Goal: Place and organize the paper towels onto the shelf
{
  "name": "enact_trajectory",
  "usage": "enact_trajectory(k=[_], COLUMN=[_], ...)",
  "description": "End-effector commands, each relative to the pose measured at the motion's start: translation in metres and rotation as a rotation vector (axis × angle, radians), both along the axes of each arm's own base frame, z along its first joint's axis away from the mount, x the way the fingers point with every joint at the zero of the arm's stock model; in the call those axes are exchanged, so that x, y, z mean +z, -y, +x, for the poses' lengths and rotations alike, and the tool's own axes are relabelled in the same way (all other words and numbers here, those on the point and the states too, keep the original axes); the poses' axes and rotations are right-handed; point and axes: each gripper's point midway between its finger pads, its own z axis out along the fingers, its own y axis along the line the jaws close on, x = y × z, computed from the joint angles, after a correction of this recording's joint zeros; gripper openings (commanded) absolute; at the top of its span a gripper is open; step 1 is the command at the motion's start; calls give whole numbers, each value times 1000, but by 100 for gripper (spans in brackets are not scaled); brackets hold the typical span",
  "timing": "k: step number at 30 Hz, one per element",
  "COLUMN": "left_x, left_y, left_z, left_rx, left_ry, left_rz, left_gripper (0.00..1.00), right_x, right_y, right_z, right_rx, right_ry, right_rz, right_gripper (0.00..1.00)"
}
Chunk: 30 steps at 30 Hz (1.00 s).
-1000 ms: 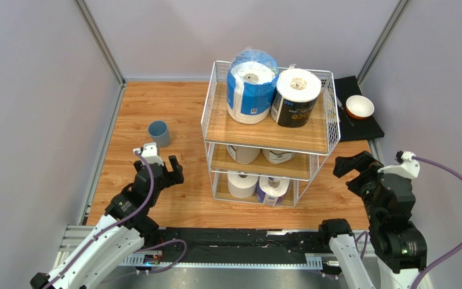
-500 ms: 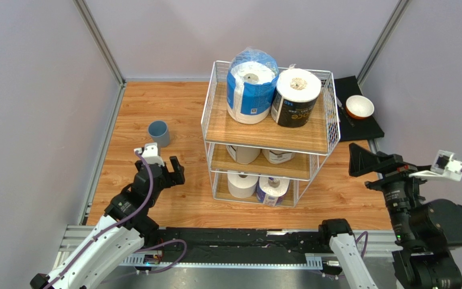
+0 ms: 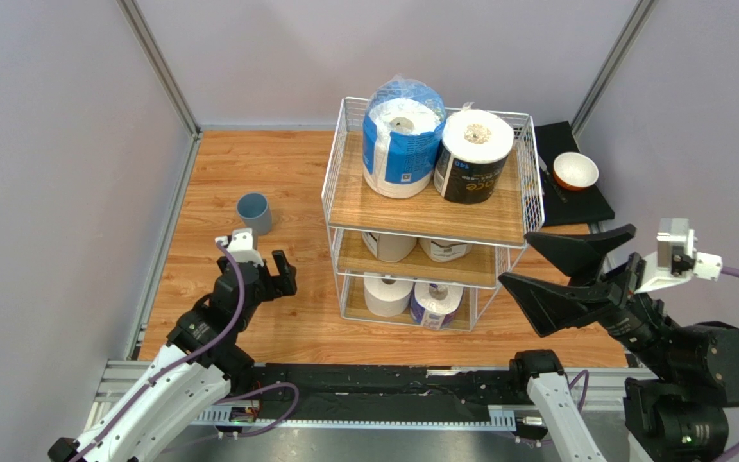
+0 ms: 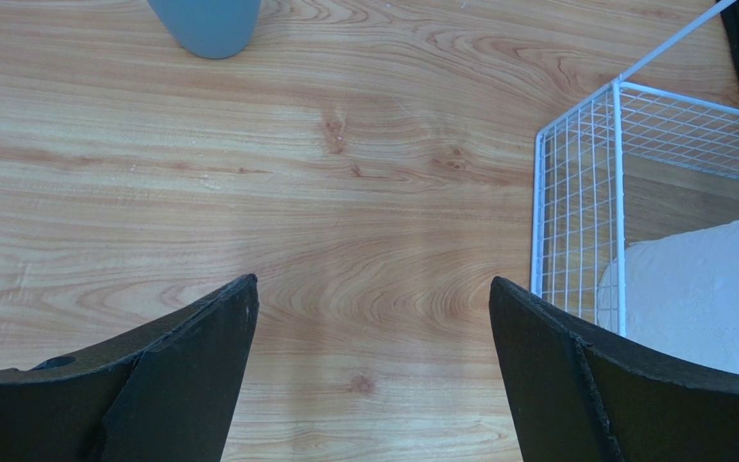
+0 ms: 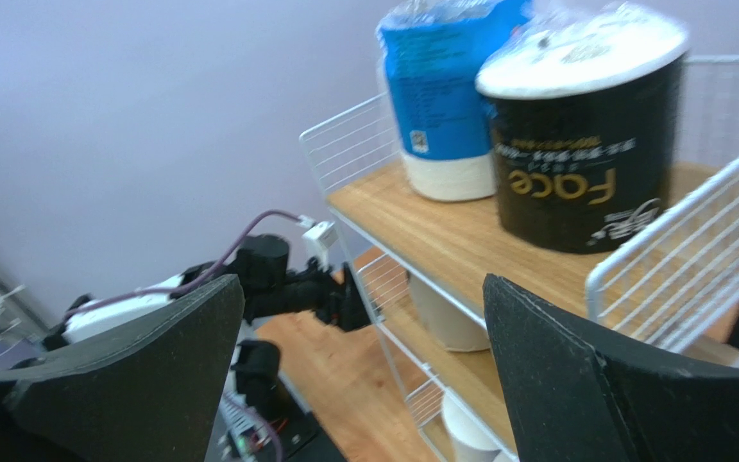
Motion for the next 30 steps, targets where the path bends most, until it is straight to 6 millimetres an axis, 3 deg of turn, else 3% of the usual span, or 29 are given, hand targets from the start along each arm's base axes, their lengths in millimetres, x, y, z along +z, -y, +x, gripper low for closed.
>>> enact_trajectory(k=[1, 6, 13, 15, 30], left_x=[9, 2, -4, -5, -10], left_y=[9, 10, 13, 13, 18], left_z=[3, 3, 5, 5, 5], left_rx=[-22, -21, -25, -24, -32], left_ry=[23, 2, -15, -19, -32], left_rz=[-41, -36, -38, -38, -53], left_gripper=[98, 98, 98, 98, 98], right_x=[-15, -46, -103, -110, -80], right_y=[-24, -27, -28, -29, -29], right_z=[-15, -10, 14, 13, -4], right_rx=[228, 259, 246, 258, 275], right_ry=[-37, -127, -321, -338, -309], right_rz=[-10, 5, 8, 5, 16], right_gripper=[99, 99, 99, 99, 99])
